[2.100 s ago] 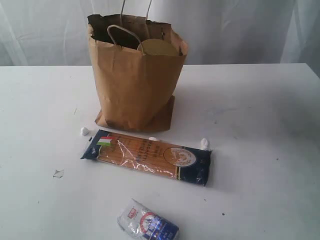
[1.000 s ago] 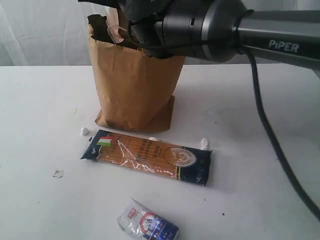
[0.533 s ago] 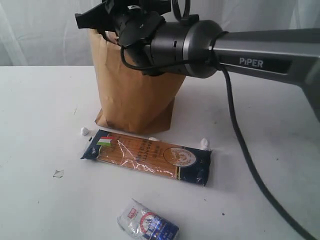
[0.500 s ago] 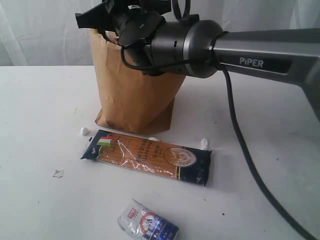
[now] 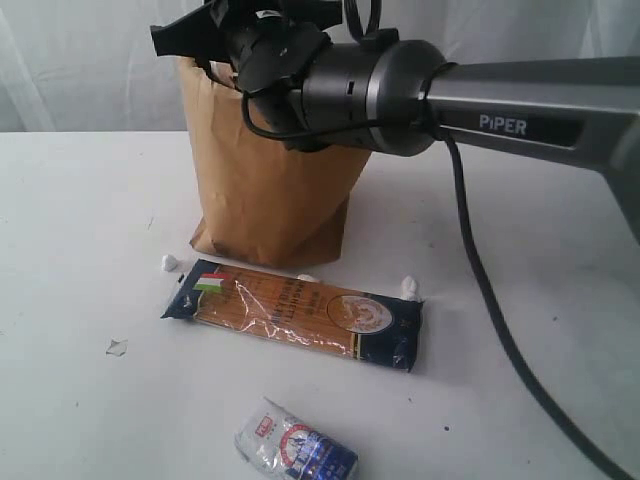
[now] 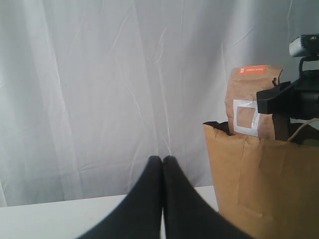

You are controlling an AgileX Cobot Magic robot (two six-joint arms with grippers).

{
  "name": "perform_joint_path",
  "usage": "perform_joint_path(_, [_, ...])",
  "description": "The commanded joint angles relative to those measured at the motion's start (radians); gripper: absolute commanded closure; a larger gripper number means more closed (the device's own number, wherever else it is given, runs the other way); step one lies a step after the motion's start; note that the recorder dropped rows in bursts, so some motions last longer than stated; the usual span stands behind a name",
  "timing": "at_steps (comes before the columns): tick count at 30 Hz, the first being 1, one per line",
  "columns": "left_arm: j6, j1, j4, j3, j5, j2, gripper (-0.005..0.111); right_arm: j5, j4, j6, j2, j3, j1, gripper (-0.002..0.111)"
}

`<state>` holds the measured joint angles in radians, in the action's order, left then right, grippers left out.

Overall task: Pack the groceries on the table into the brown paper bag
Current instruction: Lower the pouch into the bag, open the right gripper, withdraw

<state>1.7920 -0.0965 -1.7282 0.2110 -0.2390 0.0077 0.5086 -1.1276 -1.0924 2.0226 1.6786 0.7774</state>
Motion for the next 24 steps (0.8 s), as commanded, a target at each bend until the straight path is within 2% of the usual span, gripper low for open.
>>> perform_joint_path(1, [-0.001,-0.009,-0.016,-0.006,-0.004,-0.008,0.107,0.014,0.01,0.002,-0.005,0.007,0.0,0.085])
perform_joint_path(4, [-0.001,-0.009,-0.016,-0.006,-0.004,-0.008,0.107,0.014,0.01,0.002,-0.005,0.007,0.0,0.08])
perform_joint_path(24, [-0.001,-0.009,-0.016,-0.006,-0.004,-0.008,0.107,0.032,0.006,-0.002,-0.032,0.007,0.002,0.08])
